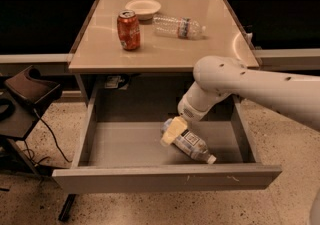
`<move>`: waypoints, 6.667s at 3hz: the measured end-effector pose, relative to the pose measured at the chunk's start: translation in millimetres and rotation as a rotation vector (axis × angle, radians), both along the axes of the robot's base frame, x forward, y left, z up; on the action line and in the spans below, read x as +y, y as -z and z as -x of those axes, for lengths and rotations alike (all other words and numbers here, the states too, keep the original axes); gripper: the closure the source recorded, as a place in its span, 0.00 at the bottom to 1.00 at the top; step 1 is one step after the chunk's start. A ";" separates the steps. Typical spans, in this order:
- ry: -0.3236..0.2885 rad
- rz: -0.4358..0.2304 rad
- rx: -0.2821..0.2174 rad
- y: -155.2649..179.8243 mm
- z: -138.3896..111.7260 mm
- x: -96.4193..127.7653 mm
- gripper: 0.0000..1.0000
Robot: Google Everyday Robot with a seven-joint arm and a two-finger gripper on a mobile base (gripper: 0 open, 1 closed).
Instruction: Pick blue plastic bottle from top drawer and place on counter
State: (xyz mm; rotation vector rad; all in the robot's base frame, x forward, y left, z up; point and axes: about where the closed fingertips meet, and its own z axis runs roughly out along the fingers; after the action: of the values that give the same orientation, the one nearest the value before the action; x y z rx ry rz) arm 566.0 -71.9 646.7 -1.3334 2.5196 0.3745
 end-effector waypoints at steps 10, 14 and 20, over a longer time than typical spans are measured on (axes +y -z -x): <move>0.033 -0.005 0.133 36.5 14.1 26.6 0.65; -0.291 -0.069 -0.100 -223.4 -25.2 48.5 1.00; 0.095 0.080 -0.260 -279.2 -177.2 32.4 1.00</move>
Offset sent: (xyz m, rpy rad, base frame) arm -0.0001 0.0000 -0.0083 -0.0095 0.0273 -0.1013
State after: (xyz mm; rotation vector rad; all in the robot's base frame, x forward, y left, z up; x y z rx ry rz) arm 743.2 -39.5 925.8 -1.1981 2.3886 0.0751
